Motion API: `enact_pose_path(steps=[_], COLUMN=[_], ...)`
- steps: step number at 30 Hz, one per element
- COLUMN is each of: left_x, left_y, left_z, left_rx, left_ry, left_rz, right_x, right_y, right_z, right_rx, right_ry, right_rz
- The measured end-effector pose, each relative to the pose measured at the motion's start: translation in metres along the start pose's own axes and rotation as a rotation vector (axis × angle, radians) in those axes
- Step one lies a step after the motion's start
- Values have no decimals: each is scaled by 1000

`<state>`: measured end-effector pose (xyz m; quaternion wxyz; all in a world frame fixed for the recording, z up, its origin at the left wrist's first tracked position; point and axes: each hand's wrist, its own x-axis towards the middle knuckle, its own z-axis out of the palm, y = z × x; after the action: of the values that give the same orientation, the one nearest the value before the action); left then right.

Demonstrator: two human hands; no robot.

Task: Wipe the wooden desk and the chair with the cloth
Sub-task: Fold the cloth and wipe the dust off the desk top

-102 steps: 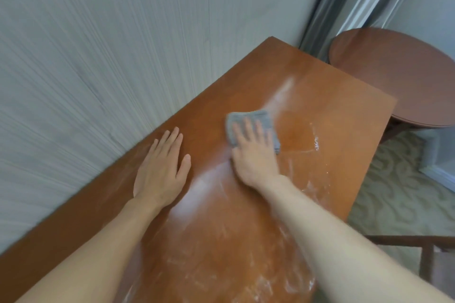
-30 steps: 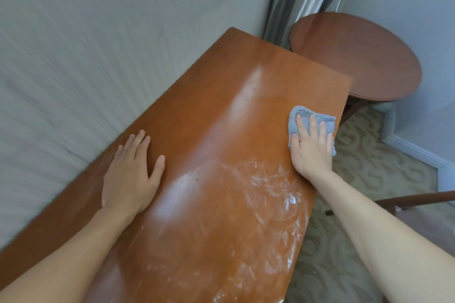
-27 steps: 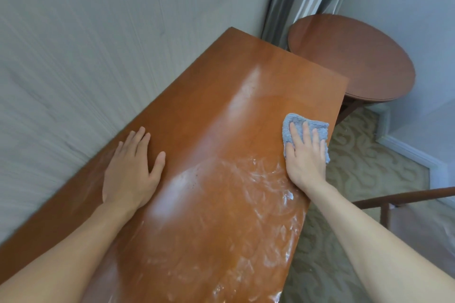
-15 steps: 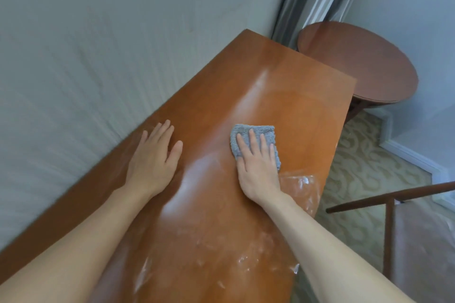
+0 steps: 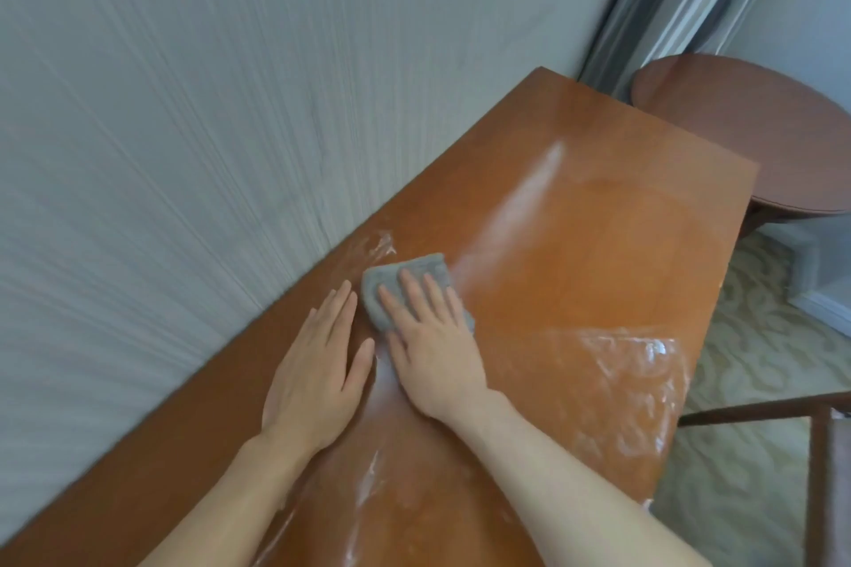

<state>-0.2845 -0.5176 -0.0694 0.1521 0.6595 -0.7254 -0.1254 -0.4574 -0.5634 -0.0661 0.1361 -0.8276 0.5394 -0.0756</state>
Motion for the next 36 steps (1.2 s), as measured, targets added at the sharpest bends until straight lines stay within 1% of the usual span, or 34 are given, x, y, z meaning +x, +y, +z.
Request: enact_pose_path(steps=[2, 5, 10, 13, 15, 18, 21, 23, 25, 29, 32, 34, 36], left_x=[0, 0, -3, -4, -4, -5, -4, -4, -4, -4, -3, -3, -3], left_y=[2, 7, 8, 4, 3, 0, -1, -2, -3, 2, 1, 1, -1], left_z=[0, 0, -3, -5, -6, -4, -1, 0, 0, -3, -2, -2, -1], left_rx=[22, 34, -31, -157, -240, -300, -332, -332, -307, -285, -296, -309, -322], left_ry=[6, -4, 24, 57, 90, 127, 184, 206, 196, 192, 193, 196, 218], left_rz=[-5, -25, -52, -77, -97, -136, -156, -161, -155, -152, -157, -159, -156], right_x=[6, 27, 86, 119, 124, 96, 57, 44, 49, 86, 101, 93, 70], right_y=[22, 46, 53, 38, 15, -20, -36, -30, -13, 35, 31, 7, -22], right_z=[-5, -17, -22, -18, -13, 1, 3, 0, -2, -13, -12, -7, 2], right_rx=[1, 22, 48, 39, 75, 83, 116, 147, 127, 32, 38, 46, 43], right_ry=[51, 46, 35, -5, -20, -25, -84, -122, -104, -14, -7, -11, -40], right_rz=[93, 184, 229, 186, 119, -63, -271, -321, -309, -65, 45, 26, -108])
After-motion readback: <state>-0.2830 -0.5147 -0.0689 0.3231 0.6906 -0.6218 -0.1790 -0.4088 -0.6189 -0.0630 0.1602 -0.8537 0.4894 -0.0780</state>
